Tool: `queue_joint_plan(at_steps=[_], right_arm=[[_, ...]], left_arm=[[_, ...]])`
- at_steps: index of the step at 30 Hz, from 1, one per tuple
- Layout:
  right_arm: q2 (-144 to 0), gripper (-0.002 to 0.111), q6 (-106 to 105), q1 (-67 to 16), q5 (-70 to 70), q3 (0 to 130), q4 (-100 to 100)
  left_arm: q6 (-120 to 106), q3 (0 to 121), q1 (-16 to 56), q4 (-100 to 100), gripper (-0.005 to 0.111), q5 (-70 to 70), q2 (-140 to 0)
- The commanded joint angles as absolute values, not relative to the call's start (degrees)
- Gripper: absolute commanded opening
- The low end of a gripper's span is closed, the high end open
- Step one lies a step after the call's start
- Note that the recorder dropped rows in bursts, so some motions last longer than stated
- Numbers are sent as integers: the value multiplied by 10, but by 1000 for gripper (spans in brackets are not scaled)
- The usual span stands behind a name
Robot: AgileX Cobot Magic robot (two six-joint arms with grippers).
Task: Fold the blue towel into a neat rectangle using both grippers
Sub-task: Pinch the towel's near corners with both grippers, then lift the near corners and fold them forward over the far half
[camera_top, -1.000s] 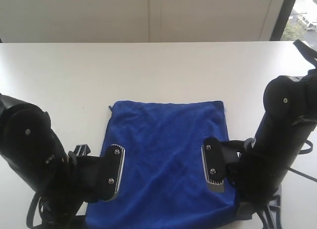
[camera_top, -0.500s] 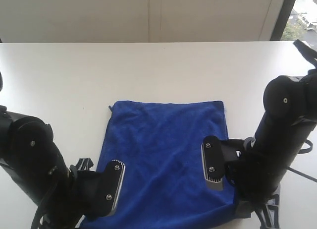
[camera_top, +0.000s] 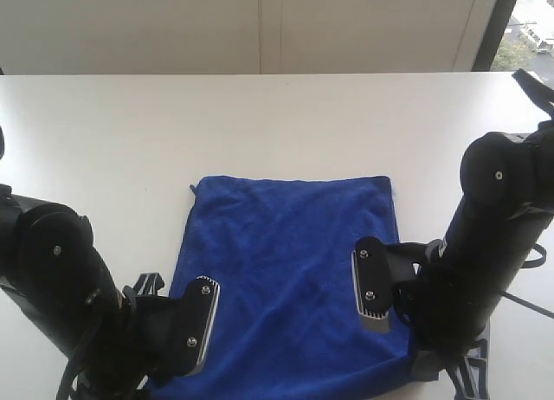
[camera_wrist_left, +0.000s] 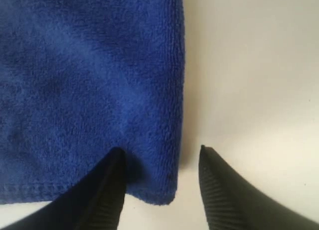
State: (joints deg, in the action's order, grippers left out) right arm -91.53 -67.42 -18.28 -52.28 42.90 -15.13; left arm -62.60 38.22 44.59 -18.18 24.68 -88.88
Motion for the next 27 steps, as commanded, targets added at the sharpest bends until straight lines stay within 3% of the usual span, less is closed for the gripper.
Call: queue_joint_plan(at_steps=[1, 6, 11, 17, 23, 27], right_arm=[[-911, 7, -673, -182, -524, 427, -148], [-911, 7, -673, -182, -524, 427, -148], [-911, 7, -673, -182, -525, 427, -148], [-911, 7, -667, -182, -525, 427, -148], [-908, 7, -638, -182, -539, 427, -149], [-899, 7, -638, -182, -552, 427, -160]], left_arm=[[-629, 378, 447, -191, 51, 253, -889], [-629, 378, 447, -193, 50, 249, -912], [-628, 378, 447, -198, 34, 238, -914], [-628, 378, 447, -200, 28, 254, -914], [-628, 380, 447, -203, 0, 307, -891], [-628, 381, 447, -223, 0, 333, -849]])
